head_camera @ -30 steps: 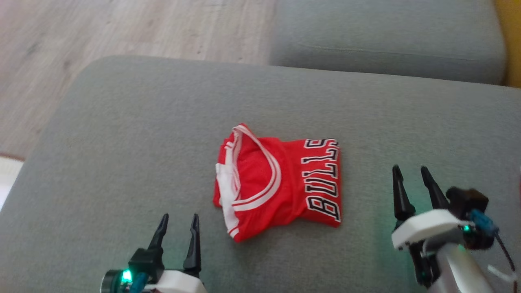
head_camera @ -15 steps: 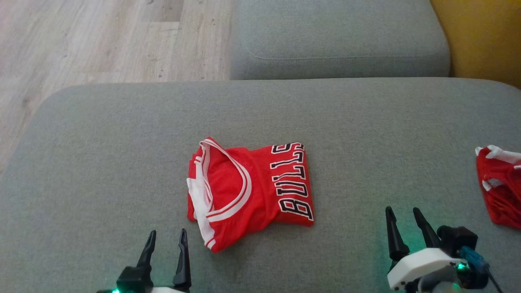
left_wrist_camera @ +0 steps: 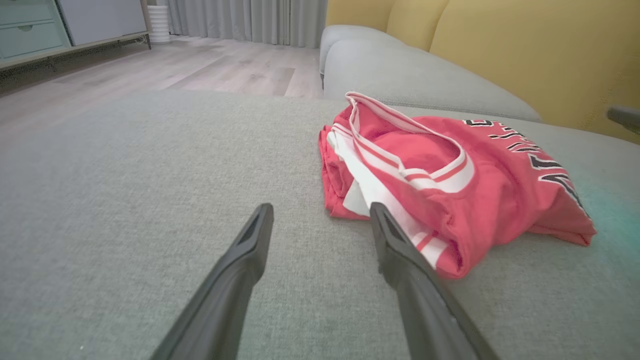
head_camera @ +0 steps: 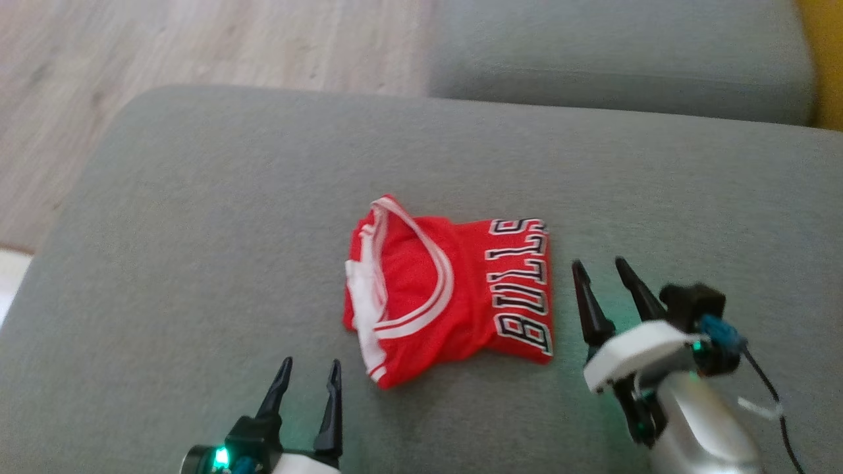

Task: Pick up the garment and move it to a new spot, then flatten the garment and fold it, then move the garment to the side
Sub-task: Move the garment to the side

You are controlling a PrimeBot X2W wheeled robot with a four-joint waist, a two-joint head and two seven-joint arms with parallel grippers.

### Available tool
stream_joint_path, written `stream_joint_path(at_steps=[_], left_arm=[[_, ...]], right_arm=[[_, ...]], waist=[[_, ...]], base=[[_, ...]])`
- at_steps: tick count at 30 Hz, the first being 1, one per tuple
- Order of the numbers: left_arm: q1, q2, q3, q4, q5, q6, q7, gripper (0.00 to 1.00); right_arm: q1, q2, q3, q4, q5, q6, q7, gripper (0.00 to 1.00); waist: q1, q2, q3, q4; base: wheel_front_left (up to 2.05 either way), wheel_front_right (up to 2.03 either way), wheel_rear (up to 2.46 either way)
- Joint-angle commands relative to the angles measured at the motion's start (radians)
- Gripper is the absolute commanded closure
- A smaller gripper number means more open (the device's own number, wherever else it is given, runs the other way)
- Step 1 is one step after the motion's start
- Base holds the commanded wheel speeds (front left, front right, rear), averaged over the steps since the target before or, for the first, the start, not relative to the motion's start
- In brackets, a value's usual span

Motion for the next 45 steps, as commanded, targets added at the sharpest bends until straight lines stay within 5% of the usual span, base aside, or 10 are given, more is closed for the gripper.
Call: stream_joint_path(at_steps=[1,11,13,21,37,45], left_arm=[[-0.054,0.000,0.010,-0.021,-0.011,-0.005,-0.010,0.00],[-0.083,0.000,-0.041,-0.018,-0.036,0.002,-0.010,0.00],[-0.083,0.000,-0.044,-0.020,-0.039,0.004,-0.010,0.00],[-0.082,0.000,-0.026,-0.025,-0.038,0.004,-0.010,0.00],[-0.103,0.000,-0.029,-0.034,-0.070,-0.007,-0.010,0.00],[-0.129,0.000,-0.043,-0.040,-0.083,-0.003,-0.010,0.00]], right_arm=[[-0.078,-0.002,0.039,0.013,0.002,-0.001,-0.014,0.00],[-0.185,-0.001,0.004,0.379,-0.064,-0.001,0.010,0.04],[-0.193,-0.001,-0.014,0.434,-0.097,-0.001,0.006,1.00],[-0.215,-0.001,-0.111,0.409,-0.115,-0.001,-0.013,1.00],[-0.111,-0.002,-0.047,0.170,-0.066,-0.001,-0.014,1.00],[-0.097,-0.002,0.027,0.125,-0.026,-0.001,-0.014,1.00]], waist=[[-0.0001,0.0000,0.045,0.067],[-0.0001,0.0000,0.082,0.179],[-0.0001,0.0000,0.084,0.181],[-0.0001,0.0000,0.063,0.087],[-0.0001,0.0000,0.008,-0.418],[-0.0001,0.0000,0.033,-0.596]], base=[[0.00,0.00,0.00],[0.00,0.00,0.00],[0.00,0.00,0.00],[0.00,0.00,0.00],[0.00,0.00,0.00],[0.00,0.00,0.00]])
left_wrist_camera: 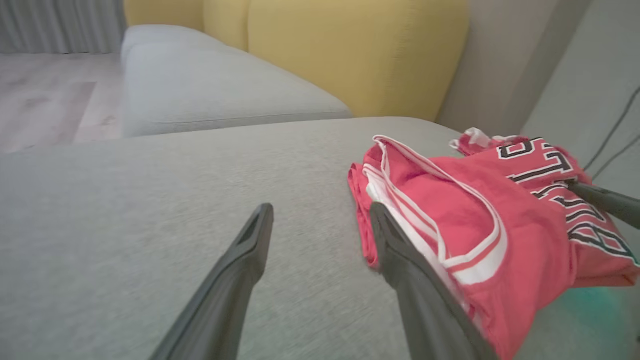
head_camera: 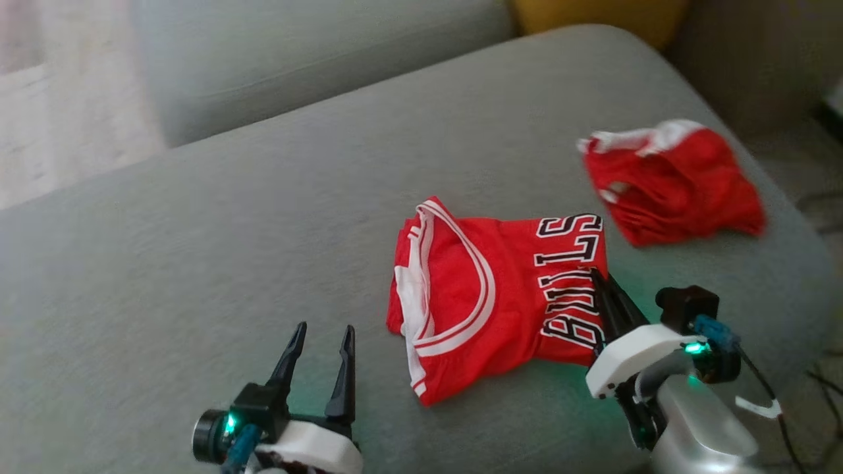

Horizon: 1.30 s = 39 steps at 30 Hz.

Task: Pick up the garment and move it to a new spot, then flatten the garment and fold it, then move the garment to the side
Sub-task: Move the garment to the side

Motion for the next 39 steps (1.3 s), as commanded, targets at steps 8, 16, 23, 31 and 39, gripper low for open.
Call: stream_joint_path(at_steps=[8,16,23,31,39], left_arm=[[-0.059,0.000,0.021,-0.034,-0.003,0.003,-0.010,0.00],[-0.064,0.000,0.003,-0.028,-0.016,0.008,-0.010,0.00],[-0.077,0.000,-0.023,-0.006,-0.001,0.005,-0.010,0.00],[-0.105,0.000,-0.023,0.012,0.029,0.003,-0.010,0.00],[-0.122,0.000,0.005,0.020,0.047,0.019,-0.010,0.00]], right_arm=[[-0.029,-0.004,0.053,-0.048,0.026,-0.001,-0.007,1.00],[-0.107,-0.027,0.060,-0.038,0.010,-0.001,-0.007,1.00],[-0.296,-0.109,0.054,0.045,-0.025,-0.001,-0.007,1.00],[-0.501,-0.295,-0.111,0.249,-0.175,-0.001,-0.005,1.00],[-0.531,-0.311,-0.366,0.187,-0.351,-0.001,-0.006,0.00]], waist=[[0.0000,0.0000,0.037,-0.153],[0.0000,0.0000,0.063,-0.123],[0.0000,0.0000,0.107,-0.048],[0.0000,0.0000,0.150,0.025],[0.0000,0.0000,0.167,0.038]], base=[[0.00,0.00,0.00],[0.00,0.00,0.00],[0.00,0.00,0.00],[0.00,0.00,0.00],[0.00,0.00,0.00]])
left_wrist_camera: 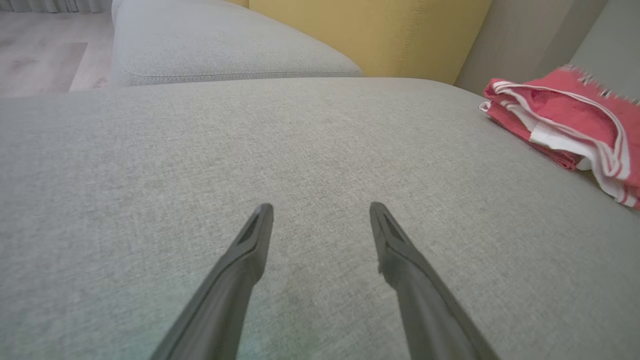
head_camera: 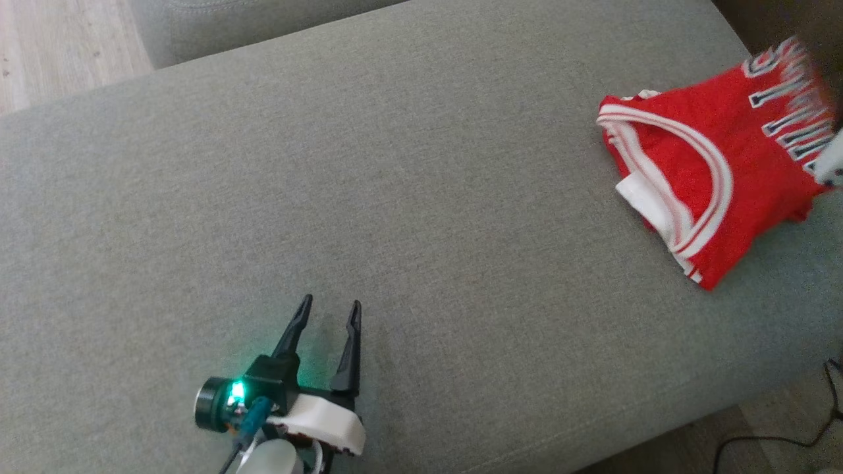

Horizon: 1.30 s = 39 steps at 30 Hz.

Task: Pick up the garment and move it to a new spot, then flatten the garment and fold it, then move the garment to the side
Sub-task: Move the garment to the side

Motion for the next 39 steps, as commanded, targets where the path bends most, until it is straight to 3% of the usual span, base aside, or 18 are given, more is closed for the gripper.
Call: stream_joint_path(at_steps=[1,9,13,29,39], left_arm=[[-0.034,0.000,0.040,-0.023,0.007,0.012,-0.010,0.00],[-0.015,0.000,0.112,-0.037,0.021,0.036,-0.010,0.00],[0.004,0.000,0.152,-0.046,0.032,0.056,-0.010,0.00],[0.065,0.000,0.241,-0.061,0.061,0.078,-0.010,0.00],[0.077,0.000,0.292,-0.050,0.070,0.047,-0.010,0.00]], right_arm=[[-0.003,0.024,-0.009,-0.060,-0.014,-0.001,-0.006,0.00],[0.159,0.207,0.062,-0.263,0.036,-0.001,-0.006,0.00],[0.318,0.267,0.144,-0.368,0.091,-0.001,-0.006,0.00],[0.551,0.314,0.205,-0.470,0.162,-0.001,-0.006,0.00],[0.585,0.315,0.238,-0.445,0.200,-0.001,-0.006,0.00]], waist=[[-0.0001,0.0000,-0.002,-0.001],[-0.0001,0.0000,-0.025,0.013],[-0.0001,0.0000,-0.052,0.071],[-0.0001,0.0000,-0.133,0.309],[-0.0001,0.0000,-0.177,0.351]], base=[[0.00,0.00,0.00],[0.00,0.00,0.00],[0.00,0.00,0.00],[0.00,0.00,0.00],[0.00,0.00,0.00]])
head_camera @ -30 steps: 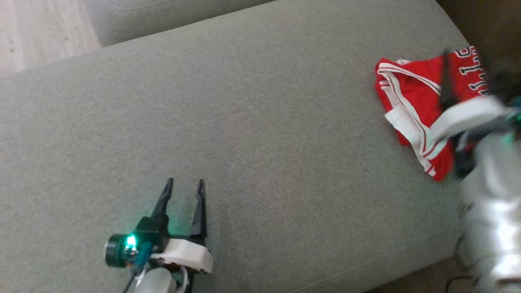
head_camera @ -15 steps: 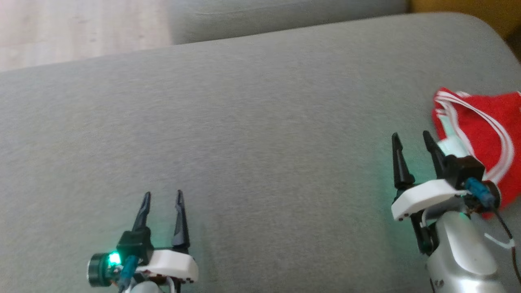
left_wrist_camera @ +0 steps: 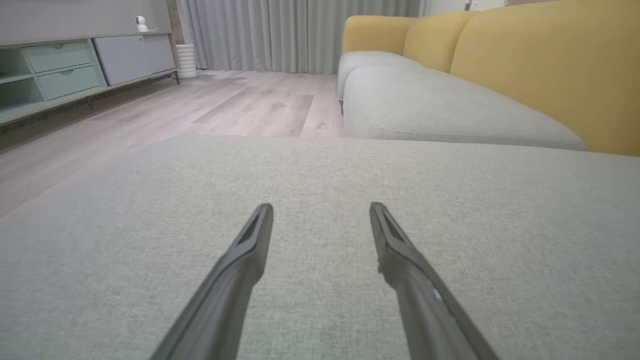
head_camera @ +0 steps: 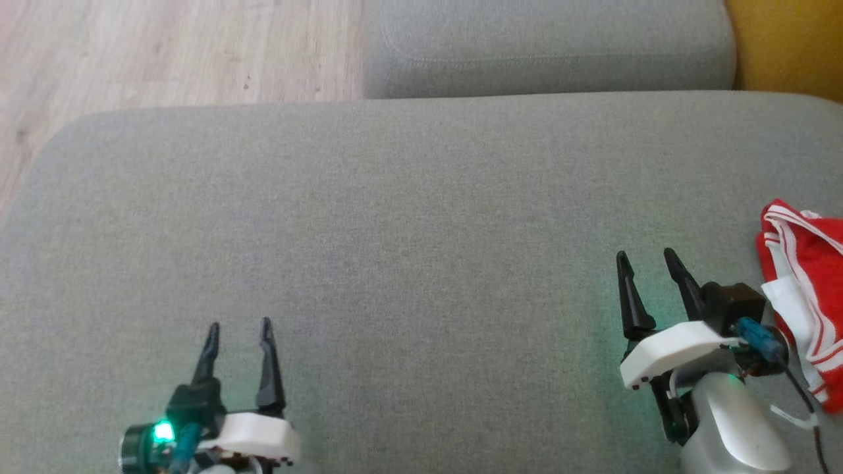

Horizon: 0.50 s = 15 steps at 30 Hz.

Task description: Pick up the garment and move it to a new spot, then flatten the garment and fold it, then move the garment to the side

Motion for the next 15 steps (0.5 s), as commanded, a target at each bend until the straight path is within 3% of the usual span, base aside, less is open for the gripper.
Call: stream_joint_path(at_steps=[1,10,11,15], left_arm=[[-0.019,0.003,0.051,-0.024,0.000,-0.008,-0.010,0.00],[0.013,0.003,0.094,-0.018,-0.039,-0.067,-0.010,0.00],[0.031,0.000,0.061,0.008,-0.038,-0.070,0.000,1.00],[0.060,-0.001,0.062,0.062,-0.043,-0.070,0.007,1.00]], right_arm=[[-0.012,0.004,0.034,-0.022,0.008,-0.001,-0.006,0.00],[0.005,0.004,0.055,-0.011,0.023,-0.001,-0.006,0.00],[0.026,0.001,0.027,0.016,0.019,0.000,0.000,1.00],[0.074,0.003,0.024,0.063,0.024,0.000,0.003,1.00]], waist=[[0.0001,-0.0001,-0.007,-0.004],[0.0001,-0.0001,-0.037,-0.030],[0.0001,-0.0001,-0.036,-0.029],[0.0001,-0.0001,-0.037,-0.030]], base=[[0.00,0.00,0.00],[0.00,0.00,0.00],[0.00,0.00,0.00],[0.00,0.00,0.00]])
